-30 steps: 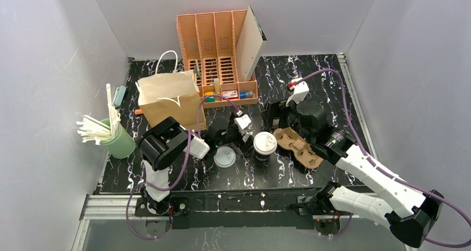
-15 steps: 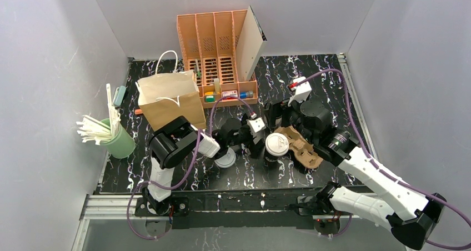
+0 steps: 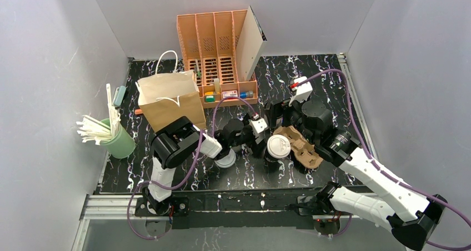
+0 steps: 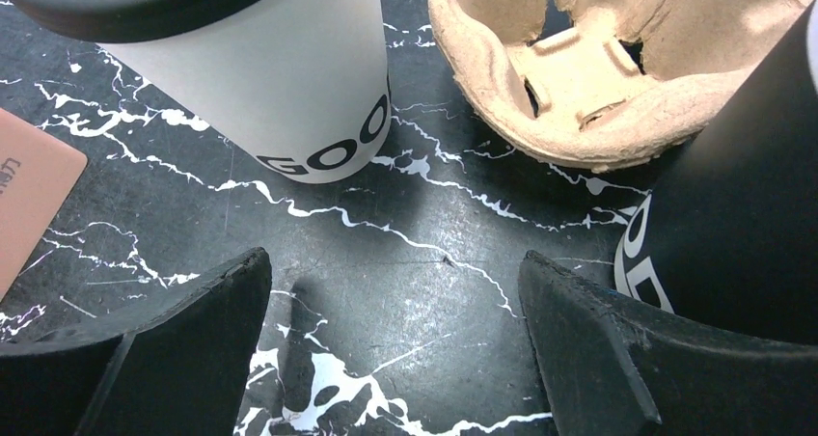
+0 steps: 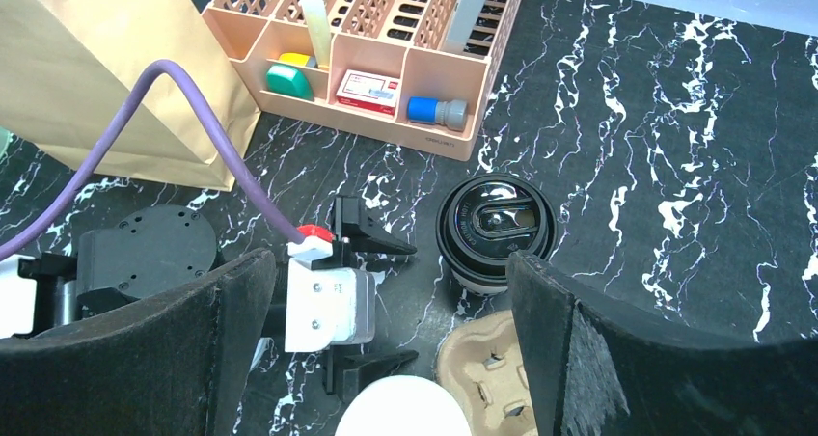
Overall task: Pack the takeout coffee
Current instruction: Close the cup lid on the coffee cup.
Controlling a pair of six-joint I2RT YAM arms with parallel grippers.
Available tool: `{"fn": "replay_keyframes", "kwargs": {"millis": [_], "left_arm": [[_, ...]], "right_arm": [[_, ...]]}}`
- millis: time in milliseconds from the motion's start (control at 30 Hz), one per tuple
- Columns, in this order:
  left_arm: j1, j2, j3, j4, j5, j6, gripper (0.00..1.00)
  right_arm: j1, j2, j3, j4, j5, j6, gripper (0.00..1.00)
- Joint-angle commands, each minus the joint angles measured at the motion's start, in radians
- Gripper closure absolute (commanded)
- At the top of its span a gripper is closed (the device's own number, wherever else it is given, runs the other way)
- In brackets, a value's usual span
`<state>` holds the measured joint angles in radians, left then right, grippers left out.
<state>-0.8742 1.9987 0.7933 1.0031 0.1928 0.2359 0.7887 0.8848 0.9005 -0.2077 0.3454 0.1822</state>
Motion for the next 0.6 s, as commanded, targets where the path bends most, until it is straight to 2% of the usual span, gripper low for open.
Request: {"fn": "replay_keyframes", "kwargs": {"millis": [0,233,333,433,567], "left_arm": [[-0.010,-0.045,-0.043,-0.130,-0.049,0.055,0.02],[-0.010,-0.089,-0.064,-0.139,-0.066,0.040,0.02],[-0.010,-0.125,-0.074,-0.139,-0.069,-0.010,0.02],[-0.010,-0.192,-0.104,-0.138,-0.054,-0.061,0.02],[-0.010,-0.310,-0.155,-0.142,-0.119,-0.142,0.02]], "right_arm": [[0.003,-0.011,0.007,0.038,0.005,-0.011,0.02],[0.003,-0.001,0.011,0.024,0.000,-0.001,0.02],[0.003,0.005,0.012,0.014,-0.001,0.009,0.02],[0.002,0.046,0.061,-0.072,0.038,0.051,0.02],[0.003,0.075,0.118,-0.176,0.029,0.103,0.02]]}}
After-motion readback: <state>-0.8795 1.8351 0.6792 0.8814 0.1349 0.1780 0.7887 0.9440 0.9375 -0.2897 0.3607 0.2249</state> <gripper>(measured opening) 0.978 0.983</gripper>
